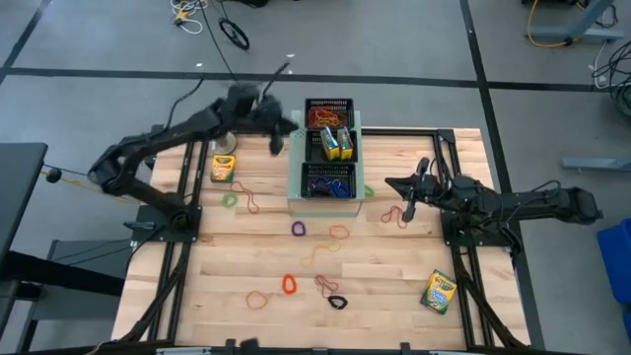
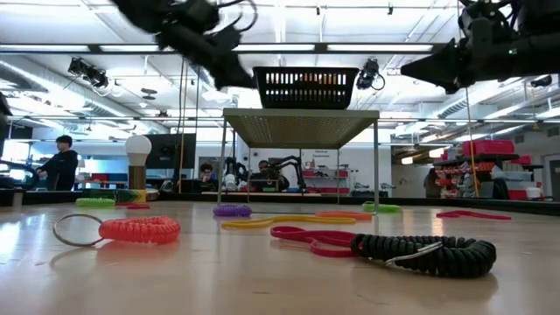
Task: Pick & Place Office Desk Supplies
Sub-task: Put the right green spring keychain into the bottom black bin on the shelf
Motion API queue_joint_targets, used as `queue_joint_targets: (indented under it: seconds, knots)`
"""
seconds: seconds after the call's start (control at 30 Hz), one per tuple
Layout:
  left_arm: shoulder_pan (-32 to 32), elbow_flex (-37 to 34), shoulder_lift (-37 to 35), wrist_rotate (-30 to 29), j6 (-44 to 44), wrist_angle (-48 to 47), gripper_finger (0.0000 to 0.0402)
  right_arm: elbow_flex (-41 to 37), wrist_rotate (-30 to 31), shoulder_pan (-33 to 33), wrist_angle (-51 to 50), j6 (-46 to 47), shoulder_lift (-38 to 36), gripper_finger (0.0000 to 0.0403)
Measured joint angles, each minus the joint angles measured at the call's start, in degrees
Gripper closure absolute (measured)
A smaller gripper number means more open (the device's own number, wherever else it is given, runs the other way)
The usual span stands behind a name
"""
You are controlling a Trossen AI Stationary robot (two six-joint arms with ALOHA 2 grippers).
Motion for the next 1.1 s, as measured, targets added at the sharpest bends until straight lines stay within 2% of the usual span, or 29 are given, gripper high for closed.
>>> queue_joint_targets:
  seconds: [0.1, 0.23, 0.37, 0.47, 0.6, 0.7, 0.9, 1.1]
  knots:
    - [-1.6, -13.8, -7.3, -0.1, -3.2, 11.8, 0.0394, 0.0, 0.0, -1.5, 0.5, 1.0, 0.0, 0.0398]
    - [-5.0, -30.5, -14.6, -2.6, -9.0, 33.5, 0.0390, 0.5, 0.0, -2.2, -2.0, 2.0, 0.0, 0.0398]
    - [-8.2, -42.0, -17.3, -8.9, -11.5, 49.8, 0.0382, 7.1, 2.1, -1.5, -17.6, 7.3, 0.0, 0.0398]
    - [-9.6, -47.7, -17.4, -12.2, -12.1, 57.0, 0.0380, 13.9, 5.4, -0.4, -34.1, 14.0, 1.6, 0.0398]
    - [-10.4, -51.2, -17.4, -14.7, -12.1, 59.7, 0.0379, 22.5, 5.8, 0.9, -56.8, 26.9, 6.7, 0.0398]
    - [-10.3, -52.0, -17.3, -15.1, -12.1, 59.7, 0.0379, 25.9, 5.8, 1.9, -67.6, 36.0, 12.0, 0.0398]
    - [-10.3, -52.0, -17.3, -15.1, -11.7, 59.8, 0.0379, 25.5, 0.6, 2.2, -70.5, 45.3, 21.9, 0.0380]
    - [-10.3, -52.0, -17.3, -15.1, -11.5, 59.8, 0.0379, 25.5, 4.1, 2.4, -67.9, 45.4, 28.6, 0.0322]
